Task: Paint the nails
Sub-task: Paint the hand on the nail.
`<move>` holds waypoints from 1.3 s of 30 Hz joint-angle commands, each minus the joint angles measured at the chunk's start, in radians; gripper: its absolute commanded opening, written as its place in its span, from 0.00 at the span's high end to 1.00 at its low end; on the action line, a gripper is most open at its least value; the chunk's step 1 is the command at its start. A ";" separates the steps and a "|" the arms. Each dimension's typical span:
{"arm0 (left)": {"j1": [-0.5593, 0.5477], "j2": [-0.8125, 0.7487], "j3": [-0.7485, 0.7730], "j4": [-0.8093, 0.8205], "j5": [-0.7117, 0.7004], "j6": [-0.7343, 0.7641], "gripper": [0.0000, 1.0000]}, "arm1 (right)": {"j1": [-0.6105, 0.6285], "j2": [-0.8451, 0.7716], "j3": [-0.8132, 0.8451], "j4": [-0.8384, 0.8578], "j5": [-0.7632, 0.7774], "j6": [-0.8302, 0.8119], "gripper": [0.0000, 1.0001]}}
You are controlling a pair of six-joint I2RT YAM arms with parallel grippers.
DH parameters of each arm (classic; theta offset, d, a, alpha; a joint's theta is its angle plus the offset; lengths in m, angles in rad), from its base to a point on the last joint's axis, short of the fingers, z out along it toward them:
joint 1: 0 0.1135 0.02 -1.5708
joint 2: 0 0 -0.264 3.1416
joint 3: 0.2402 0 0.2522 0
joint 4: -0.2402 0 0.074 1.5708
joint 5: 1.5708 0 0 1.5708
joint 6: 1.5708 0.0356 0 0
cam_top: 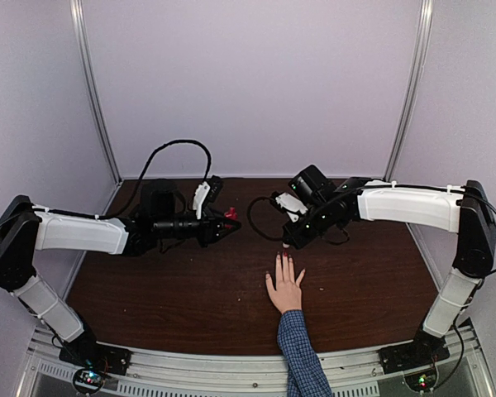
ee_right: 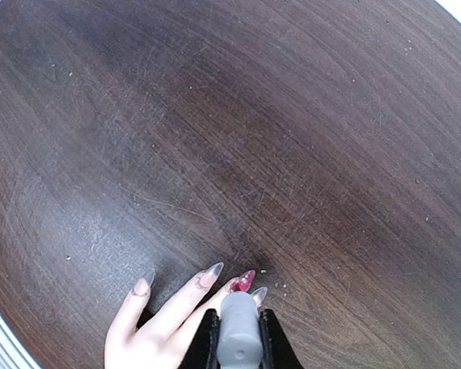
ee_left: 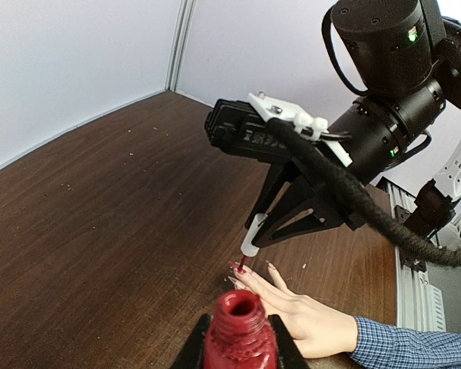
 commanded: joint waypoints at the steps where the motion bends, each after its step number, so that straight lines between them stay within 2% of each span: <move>1: 0.006 0.003 -0.003 0.059 0.009 -0.004 1.00 | 0.004 0.007 -0.009 -0.012 0.016 -0.010 1.00; 39: 0.006 0.014 0.008 0.063 0.012 -0.007 1.00 | 0.003 0.007 -0.013 -0.019 0.005 -0.019 1.00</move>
